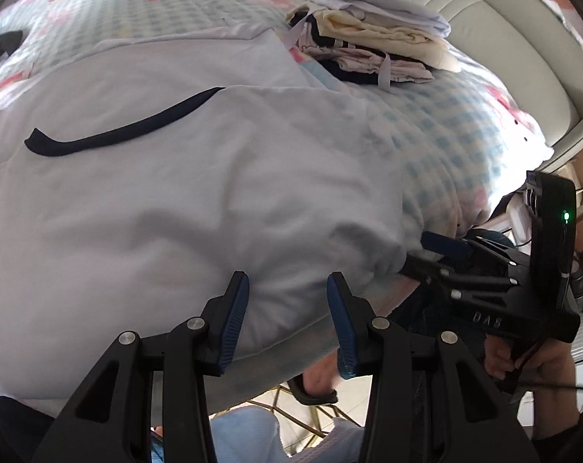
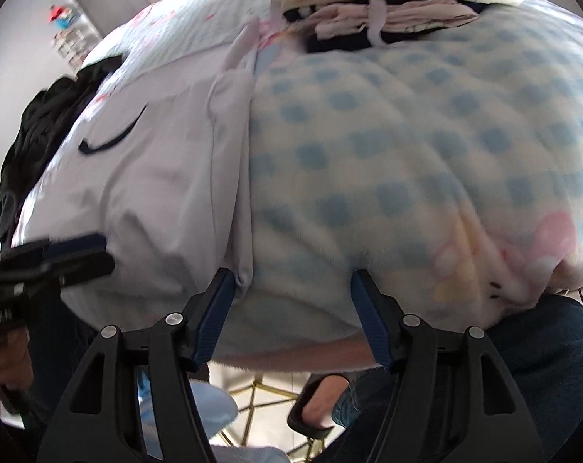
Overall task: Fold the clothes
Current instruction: 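Press the folded shirt flat with both open grippers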
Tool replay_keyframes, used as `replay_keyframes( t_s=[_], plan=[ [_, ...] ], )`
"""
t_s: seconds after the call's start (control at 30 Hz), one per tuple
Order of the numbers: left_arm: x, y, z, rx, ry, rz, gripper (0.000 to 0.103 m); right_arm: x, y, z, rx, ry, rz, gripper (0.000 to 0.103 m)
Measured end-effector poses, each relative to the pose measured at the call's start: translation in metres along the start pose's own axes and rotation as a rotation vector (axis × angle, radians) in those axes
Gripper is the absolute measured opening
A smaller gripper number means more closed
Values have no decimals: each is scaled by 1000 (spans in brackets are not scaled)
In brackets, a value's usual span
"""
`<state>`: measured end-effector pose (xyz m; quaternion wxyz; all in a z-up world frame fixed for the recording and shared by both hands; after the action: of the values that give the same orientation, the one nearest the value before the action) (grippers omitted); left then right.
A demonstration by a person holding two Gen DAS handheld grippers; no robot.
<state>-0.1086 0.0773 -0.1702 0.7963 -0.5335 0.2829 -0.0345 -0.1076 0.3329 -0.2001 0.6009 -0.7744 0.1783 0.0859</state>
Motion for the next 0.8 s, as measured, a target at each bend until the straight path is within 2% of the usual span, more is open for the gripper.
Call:
replay_keyframes(
  t_s=[0.1, 0.17, 0.3, 0.4, 0.57, 0.67, 0.8],
  plan=[
    [-3, 3, 2, -8, -1, -5, 44, 11, 10, 4, 119, -20, -55, 64],
    [-3, 1, 1, 0, -9, 2, 44, 16, 10, 13, 169, 26, -56, 64],
    [0, -11, 2, 17, -12, 41, 44, 17, -22, 18, 82, 105, 51, 64],
    [6, -25, 2, 34, -22, 82, 44, 16, -37, 9, 6, 112, 107, 65],
    [11, -29, -10, 52, -59, 86, 44, 3, -6, -1, 82, 46, 72, 65],
    [8, -29, 0, 48, -14, 91, 44, -4, -1, -5, 75, 41, 72, 66],
    [1, -11, 10, -4, 22, 38, 44, -5, -9, -4, 49, 46, 103, 66]
  ],
)
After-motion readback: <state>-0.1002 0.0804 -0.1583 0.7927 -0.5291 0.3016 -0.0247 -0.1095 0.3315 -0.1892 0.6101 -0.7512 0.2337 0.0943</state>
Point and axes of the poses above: each gripper's, at about its wrist camera, not at the fingertips, and y roughly the way its jaws point, z to its right, x to its underside, the point moved 1 cm from there along y, roughly the way its jaws point, and after that the axes turned 8 degrees about y, right-handed, at the moved point
